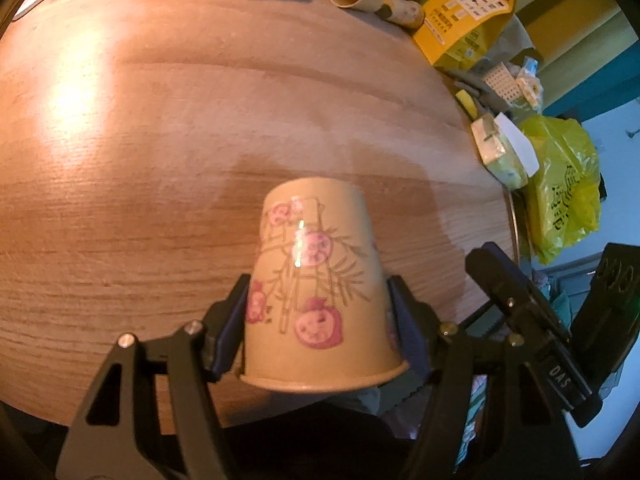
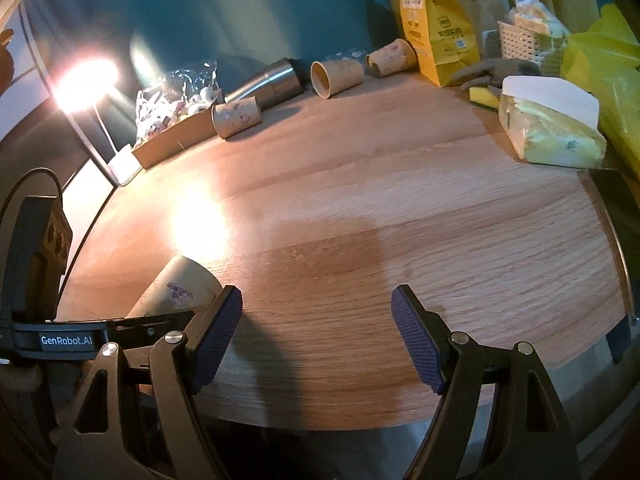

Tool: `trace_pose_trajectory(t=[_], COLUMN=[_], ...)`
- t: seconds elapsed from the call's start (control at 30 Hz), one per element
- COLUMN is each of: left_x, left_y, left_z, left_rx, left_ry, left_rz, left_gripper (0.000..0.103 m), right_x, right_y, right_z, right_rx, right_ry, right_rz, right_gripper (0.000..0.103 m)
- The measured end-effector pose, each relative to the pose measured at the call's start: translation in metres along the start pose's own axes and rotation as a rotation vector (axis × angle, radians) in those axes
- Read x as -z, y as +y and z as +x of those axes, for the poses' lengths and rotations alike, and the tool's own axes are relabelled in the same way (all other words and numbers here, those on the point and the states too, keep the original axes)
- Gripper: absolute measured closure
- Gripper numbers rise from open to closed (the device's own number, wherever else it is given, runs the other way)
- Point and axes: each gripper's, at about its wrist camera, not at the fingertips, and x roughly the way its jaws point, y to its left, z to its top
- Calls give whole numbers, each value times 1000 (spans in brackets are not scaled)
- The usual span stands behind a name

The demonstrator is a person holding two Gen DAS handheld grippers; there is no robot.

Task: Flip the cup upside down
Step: 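Lift the cup with the left gripper and carry it toward the right gripper, then close the right gripper on the cup body while the left gripper releases it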

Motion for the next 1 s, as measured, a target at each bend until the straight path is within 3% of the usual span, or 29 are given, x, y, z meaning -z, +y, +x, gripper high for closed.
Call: trace_pose_trajectory(t=[0.13,0.2,0.33,0.43,0.6,0.77,1.0], left_x=[0,0,0,2,9,15,14], left_y=[1,-2,-7,0,22,49,84], left_z=[-4,-11,-27,-41,-59,-72,-81], left_rx=[-1,7,20,26,22,25,68], left_ry=[-12,-30,-71,-98,-144,-191,-224], left_rz=[9,31,79,93,95,73,18], left_gripper=[33,22,22,22,22,22,22], right_x=[-2,-4,-14,-27,-43,-61,-56], right_y=[6,8,16,26,59,83,97], right_z=[4,6,10,26,62,84,110], right_rx=[2,-3,-27,-137,-190,-111,-54], right_ry=[16,27,60,163,382,519,710], right_rz=[-8,-10,-28,-46,-146,-229,-182], right_gripper=[23,23,23,23,23,23,23])
